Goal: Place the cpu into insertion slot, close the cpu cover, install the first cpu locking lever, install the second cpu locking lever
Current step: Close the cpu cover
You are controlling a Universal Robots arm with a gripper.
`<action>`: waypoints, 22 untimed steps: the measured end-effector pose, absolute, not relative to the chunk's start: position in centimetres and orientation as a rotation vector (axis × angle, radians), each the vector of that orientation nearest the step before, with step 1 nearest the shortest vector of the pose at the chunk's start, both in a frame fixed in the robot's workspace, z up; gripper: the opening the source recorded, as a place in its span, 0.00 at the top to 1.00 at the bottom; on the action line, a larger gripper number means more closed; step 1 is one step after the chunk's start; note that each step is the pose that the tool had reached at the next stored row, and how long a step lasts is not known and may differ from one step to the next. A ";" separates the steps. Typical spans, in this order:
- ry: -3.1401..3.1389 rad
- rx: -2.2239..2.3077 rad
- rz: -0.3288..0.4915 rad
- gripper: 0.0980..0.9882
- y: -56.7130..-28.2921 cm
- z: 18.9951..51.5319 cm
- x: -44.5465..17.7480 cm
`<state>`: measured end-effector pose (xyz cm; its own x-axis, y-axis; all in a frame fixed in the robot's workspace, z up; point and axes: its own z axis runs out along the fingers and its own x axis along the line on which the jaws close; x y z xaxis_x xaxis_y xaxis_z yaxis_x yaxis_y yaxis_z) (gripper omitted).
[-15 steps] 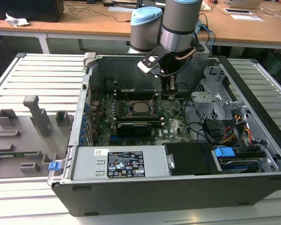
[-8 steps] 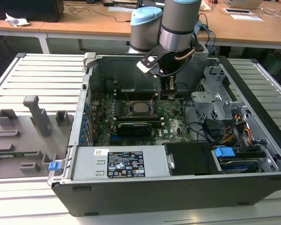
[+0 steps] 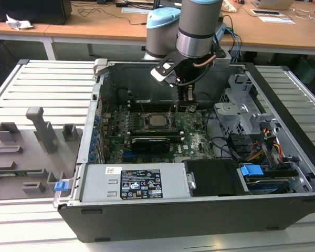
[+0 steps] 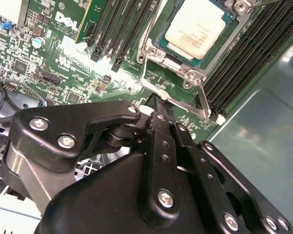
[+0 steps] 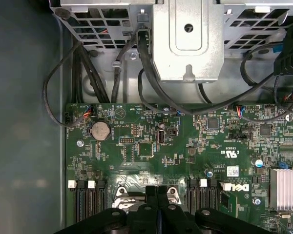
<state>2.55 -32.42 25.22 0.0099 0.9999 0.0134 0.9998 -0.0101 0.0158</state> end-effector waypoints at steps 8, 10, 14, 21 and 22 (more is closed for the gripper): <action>2.209 2.231 0.032 0.99 -32.4 25.2 2.1; 2.209 2.231 0.032 0.99 -32.4 25.2 1.8; 2.209 2.231 0.033 0.99 -32.4 25.2 1.1; 2.209 2.231 0.033 0.99 -32.4 24.5 -0.6; 2.209 2.231 0.032 0.99 -32.4 24.5 -0.7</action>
